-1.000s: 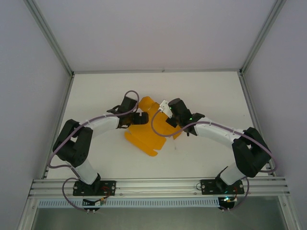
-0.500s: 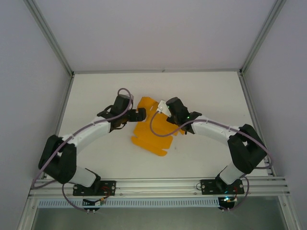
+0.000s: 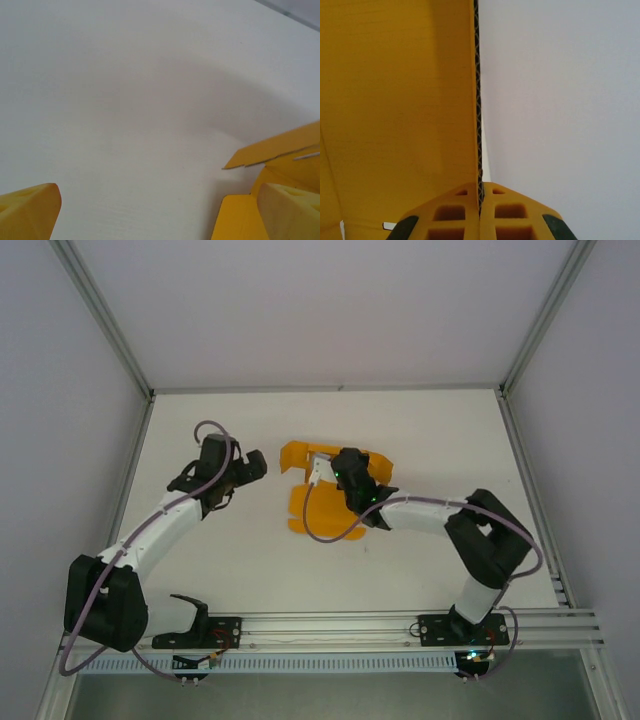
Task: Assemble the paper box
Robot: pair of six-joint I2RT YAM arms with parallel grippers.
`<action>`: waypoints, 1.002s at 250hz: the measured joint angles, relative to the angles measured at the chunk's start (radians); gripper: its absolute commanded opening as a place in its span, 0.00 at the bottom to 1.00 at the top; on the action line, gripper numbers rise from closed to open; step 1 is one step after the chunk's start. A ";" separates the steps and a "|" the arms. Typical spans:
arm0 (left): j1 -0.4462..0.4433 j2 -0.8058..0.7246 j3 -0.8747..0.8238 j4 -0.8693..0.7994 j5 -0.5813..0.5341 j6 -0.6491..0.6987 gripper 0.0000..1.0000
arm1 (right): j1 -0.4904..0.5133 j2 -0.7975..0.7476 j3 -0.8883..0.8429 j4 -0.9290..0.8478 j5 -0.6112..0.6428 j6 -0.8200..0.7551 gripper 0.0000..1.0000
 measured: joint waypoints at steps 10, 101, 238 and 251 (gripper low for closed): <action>0.016 0.007 0.000 0.002 0.001 -0.008 1.00 | 0.002 0.023 -0.014 0.043 0.010 -0.034 0.00; 0.064 0.253 0.033 0.122 0.085 -0.017 1.00 | 0.029 0.051 -0.111 0.232 0.025 -0.099 0.00; 0.039 0.467 0.125 0.286 0.315 0.073 0.81 | 0.038 0.086 -0.147 0.282 0.033 -0.060 0.00; 0.028 0.465 0.111 0.306 0.334 0.083 0.79 | 0.038 0.086 -0.147 0.282 0.033 -0.053 0.00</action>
